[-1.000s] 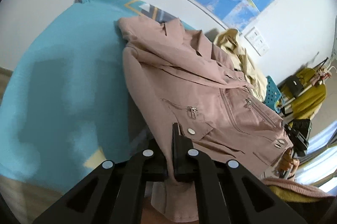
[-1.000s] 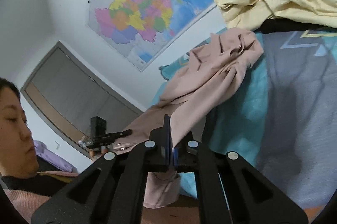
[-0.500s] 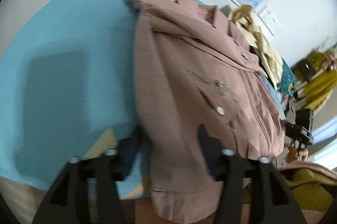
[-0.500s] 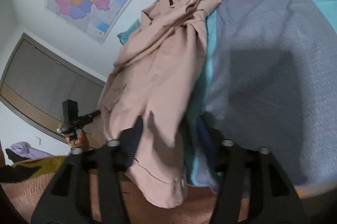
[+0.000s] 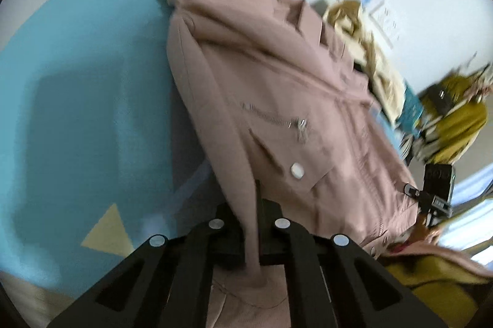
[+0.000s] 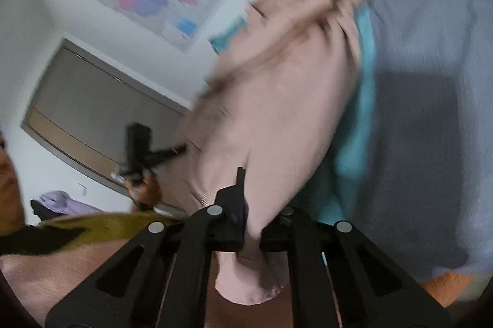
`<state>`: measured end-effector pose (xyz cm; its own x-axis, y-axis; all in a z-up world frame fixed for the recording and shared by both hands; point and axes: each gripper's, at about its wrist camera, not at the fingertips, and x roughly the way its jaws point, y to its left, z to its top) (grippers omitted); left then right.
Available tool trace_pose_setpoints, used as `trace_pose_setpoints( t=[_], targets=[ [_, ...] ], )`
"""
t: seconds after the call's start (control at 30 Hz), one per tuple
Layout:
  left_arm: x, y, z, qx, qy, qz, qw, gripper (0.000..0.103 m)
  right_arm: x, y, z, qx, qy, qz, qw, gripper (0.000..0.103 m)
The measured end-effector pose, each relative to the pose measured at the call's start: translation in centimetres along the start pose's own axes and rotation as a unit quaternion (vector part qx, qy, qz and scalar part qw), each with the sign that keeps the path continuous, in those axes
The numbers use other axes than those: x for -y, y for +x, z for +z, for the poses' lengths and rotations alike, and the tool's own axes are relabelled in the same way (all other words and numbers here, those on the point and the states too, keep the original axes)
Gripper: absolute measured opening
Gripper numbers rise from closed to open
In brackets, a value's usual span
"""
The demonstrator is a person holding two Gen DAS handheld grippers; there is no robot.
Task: Fold large clothes
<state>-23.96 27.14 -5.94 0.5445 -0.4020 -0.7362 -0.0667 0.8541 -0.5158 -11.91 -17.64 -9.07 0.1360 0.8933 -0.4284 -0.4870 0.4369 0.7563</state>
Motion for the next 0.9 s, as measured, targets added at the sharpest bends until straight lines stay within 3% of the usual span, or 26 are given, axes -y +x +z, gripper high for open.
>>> trace_pose_setpoints(
  t=[0.17, 0.4, 0.53, 0.83, 0.9],
  targets=[
    [1.2, -2.7, 2.2, 0.036, 0.004, -0.020, 0.9991, 0.002, -3.0, -1.7, 4.0, 0.055, -0.029, 0.025, 0.998, 0.005],
    [2.0, -5.0, 7.5, 0.067, -0.010, -0.032, 0.9972, 0.002, -3.4, -1.4, 10.3, 0.091, -0.015, 0.047, 0.995, 0.005],
    [2.8, -5.6, 11.3, 0.083, 0.009, -0.022, 0.9963, 0.002, -3.1, -1.3, 14.4, 0.113, -0.003, 0.048, 0.992, 0.005],
    [0.4, -0.9, 20.8, 0.051, -0.024, 0.006, 0.9984, 0.002, 1.2, 2.0, 23.1, 0.121, 0.070, 0.027, 0.990, 0.005],
    [-0.7, 1.2, 22.8, 0.033, -0.034, 0.022, 0.9986, 0.003, 3.5, 3.3, 24.7, 0.118, 0.098, -0.001, 0.988, 0.005]
  ],
)
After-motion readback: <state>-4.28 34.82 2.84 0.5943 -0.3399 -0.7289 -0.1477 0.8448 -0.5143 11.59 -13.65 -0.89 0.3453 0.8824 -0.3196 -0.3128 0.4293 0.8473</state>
